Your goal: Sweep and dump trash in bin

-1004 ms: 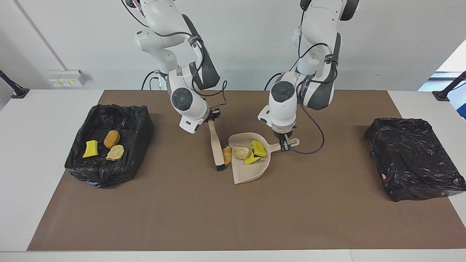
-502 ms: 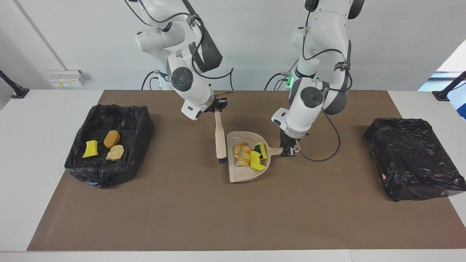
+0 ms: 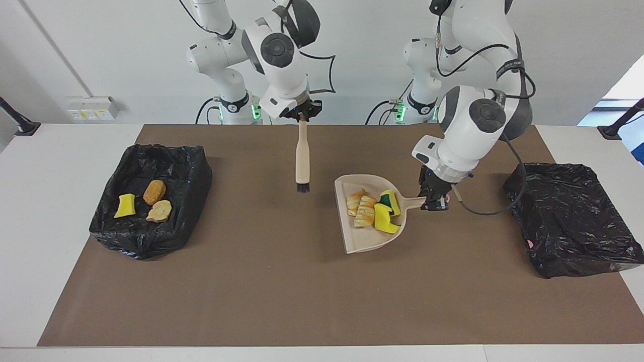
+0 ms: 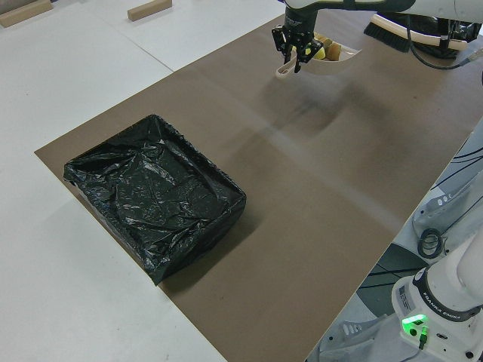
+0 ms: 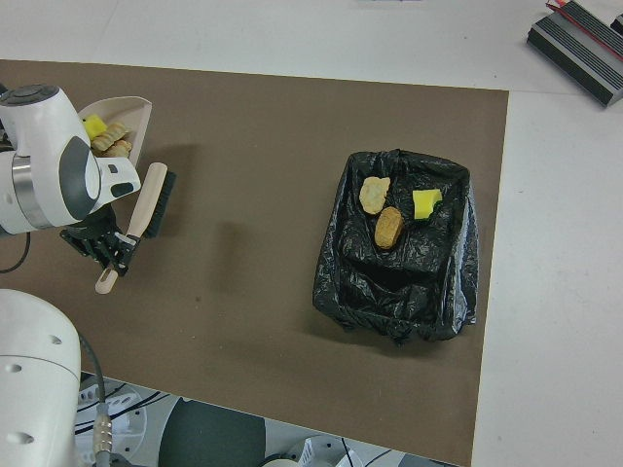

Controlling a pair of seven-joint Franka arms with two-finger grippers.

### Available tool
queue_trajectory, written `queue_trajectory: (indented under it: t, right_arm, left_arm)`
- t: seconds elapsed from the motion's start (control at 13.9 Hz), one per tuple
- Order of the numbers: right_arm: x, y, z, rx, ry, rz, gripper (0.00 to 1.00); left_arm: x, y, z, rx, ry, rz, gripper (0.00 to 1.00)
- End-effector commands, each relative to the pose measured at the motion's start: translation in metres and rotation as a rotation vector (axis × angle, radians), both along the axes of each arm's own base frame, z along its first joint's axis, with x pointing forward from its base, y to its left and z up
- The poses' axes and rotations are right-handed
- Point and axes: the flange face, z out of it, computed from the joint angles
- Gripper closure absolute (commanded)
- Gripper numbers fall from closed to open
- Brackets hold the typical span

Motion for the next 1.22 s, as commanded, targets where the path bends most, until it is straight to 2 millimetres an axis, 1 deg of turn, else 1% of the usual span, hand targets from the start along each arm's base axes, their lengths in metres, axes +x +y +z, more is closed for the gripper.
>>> queue_trajectory:
  t: [0.0,0.07,0.14,0.22,0.29,0.36,0.43,0.5,0.57,0.65,0.72,0.86,1.08,1.15]
  right_arm:
    - [-0.025,0.000,-0.022,0.016,0.030,-0.018,1.00]
    - [-0.030,0.002,-0.035,0.049,0.063,-0.030,1.00]
    - [-0.039,0.011,-0.045,0.062,0.067,-0.038,1.00]
    - [-0.052,0.029,-0.051,0.064,0.046,-0.019,1.00]
    - [-0.060,0.026,-0.066,0.050,0.058,-0.014,1.00]
    - [-0.062,0.023,-0.075,0.046,0.058,-0.018,1.00]
    - [-0.064,0.024,-0.083,0.046,0.041,-0.033,1.00]
    - [-0.066,0.023,-0.092,0.043,0.030,-0.045,1.00]
    - [-0.067,0.021,-0.098,0.041,0.027,-0.048,1.00]
    - [-0.069,0.020,-0.103,0.038,0.024,-0.053,1.00]
    - [-0.070,0.018,-0.110,0.039,0.012,-0.062,1.00]
    - [-0.081,0.025,-0.123,0.039,-0.014,-0.055,1.00]
    - [-0.085,0.027,-0.124,0.044,-0.013,-0.028,1.00]
    - [-0.085,0.028,-0.127,0.041,-0.013,-0.030,1.00]
  left_arm:
    - [0.005,0.029,0.040,0.055,-0.008,-0.028,1.00]
    - [0.009,0.053,0.047,0.061,0.003,-0.027,1.00]
    - [0.013,0.074,0.051,0.059,0.004,-0.045,1.00]
    - [0.015,0.091,0.050,0.056,0.008,-0.071,1.00]
    - [0.017,0.115,0.051,0.056,0.013,-0.081,1.00]
    - [0.018,0.139,0.052,0.050,0.020,-0.097,1.00]
    - [0.020,0.165,0.053,0.043,0.016,-0.130,1.00]
    - [0.022,0.189,0.063,0.041,-0.004,-0.155,1.00]
    - [0.024,0.216,0.072,0.043,-0.025,-0.172,1.00]
    - [0.024,0.244,0.074,0.060,-0.040,-0.200,1.00]
    - [0.024,0.267,0.075,0.078,-0.051,-0.225,1.00]
    - [0.018,0.318,0.078,0.116,-0.072,-0.242,1.00]
    - [0.002,0.400,0.087,0.191,-0.099,-0.274,1.00]
    - [-0.003,0.419,0.092,0.201,-0.107,-0.297,1.00]
